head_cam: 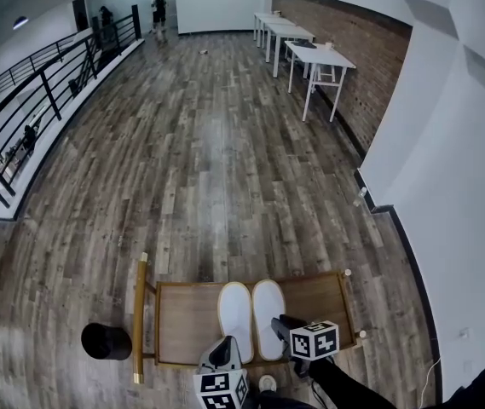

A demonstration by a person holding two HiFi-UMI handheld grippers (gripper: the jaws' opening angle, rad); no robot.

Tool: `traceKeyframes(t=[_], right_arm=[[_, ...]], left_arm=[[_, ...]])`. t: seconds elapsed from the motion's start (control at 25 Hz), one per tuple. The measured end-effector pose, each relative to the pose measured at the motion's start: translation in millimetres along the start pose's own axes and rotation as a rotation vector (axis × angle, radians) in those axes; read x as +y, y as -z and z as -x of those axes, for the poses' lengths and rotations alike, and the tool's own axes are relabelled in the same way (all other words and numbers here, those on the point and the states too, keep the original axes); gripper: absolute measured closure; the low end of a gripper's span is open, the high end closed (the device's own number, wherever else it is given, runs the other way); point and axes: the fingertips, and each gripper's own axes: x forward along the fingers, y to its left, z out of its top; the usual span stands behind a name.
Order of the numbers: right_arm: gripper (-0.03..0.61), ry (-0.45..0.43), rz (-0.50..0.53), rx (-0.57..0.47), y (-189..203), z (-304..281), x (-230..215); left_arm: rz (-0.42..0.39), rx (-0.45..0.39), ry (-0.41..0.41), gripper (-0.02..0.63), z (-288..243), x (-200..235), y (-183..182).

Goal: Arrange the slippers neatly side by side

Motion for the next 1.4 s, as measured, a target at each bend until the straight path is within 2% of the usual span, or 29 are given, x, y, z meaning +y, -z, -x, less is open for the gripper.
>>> traceKeyframes(t=[0.16,0.32,0.56,0.72,0.96,1.16,1.4], right_arm=[[0.487,-0.012,0.029,-0.143,-23,34,33],[0.488,0.046,0.053,-0.273,-41,59,46],[0.488,0.102,0.093,-0.405,-45,88,57],[0.488,0.113,0.143,-0.443,-49,97,65],[0.491,0.119,0.185,-0.469,-51,103,67],[0.564,0.111,0.212,-0.482,-53,106,71],[0.58,0.113,0.23,-0.492,-56,106,77]], left_arm=[[-0.054,-0.049,0.01,0.614,-5,-12,-21],[-0.09,-0.079,0.011,0.614,-13,-22,-37],[-0.111,-0.122,0.008,0.614,-15,-33,-55],[-0.098,-0.165,-0.016,0.614,-12,-35,-62],[-0.183,-0.19,-0.028,0.614,-6,-42,-61],[-0.196,-0.2,-0.024,0.614,-3,-47,-58],[-0.208,-0.221,-0.017,0.614,0,-47,-64]])
